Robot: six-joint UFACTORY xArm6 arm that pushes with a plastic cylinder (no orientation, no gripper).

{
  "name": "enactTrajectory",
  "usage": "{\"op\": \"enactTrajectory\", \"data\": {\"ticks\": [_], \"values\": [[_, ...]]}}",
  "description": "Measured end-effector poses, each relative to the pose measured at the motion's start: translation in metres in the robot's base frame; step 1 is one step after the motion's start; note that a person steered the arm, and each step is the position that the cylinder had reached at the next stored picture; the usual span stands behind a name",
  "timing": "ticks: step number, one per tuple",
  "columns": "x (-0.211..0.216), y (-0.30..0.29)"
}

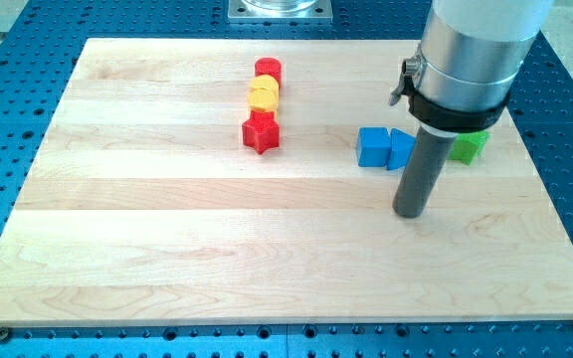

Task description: Separate the green blocks from the blue blocks

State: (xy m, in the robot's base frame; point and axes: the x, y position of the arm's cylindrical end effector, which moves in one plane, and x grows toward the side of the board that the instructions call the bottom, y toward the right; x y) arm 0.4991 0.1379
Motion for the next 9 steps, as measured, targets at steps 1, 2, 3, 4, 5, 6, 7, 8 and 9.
{"op": "enactTrajectory", "data": {"ticks": [1, 2, 3, 4, 5, 6, 7, 8, 9], "values": [[-0.04, 0.003], [-0.049, 0.005], [-0.029, 0.016], [-0.029, 0.016], [-0.08, 0.031], [-0.11, 0.053], [-0.11, 0.053], [-0.089, 0.049], [-0.085, 0.048]]}}
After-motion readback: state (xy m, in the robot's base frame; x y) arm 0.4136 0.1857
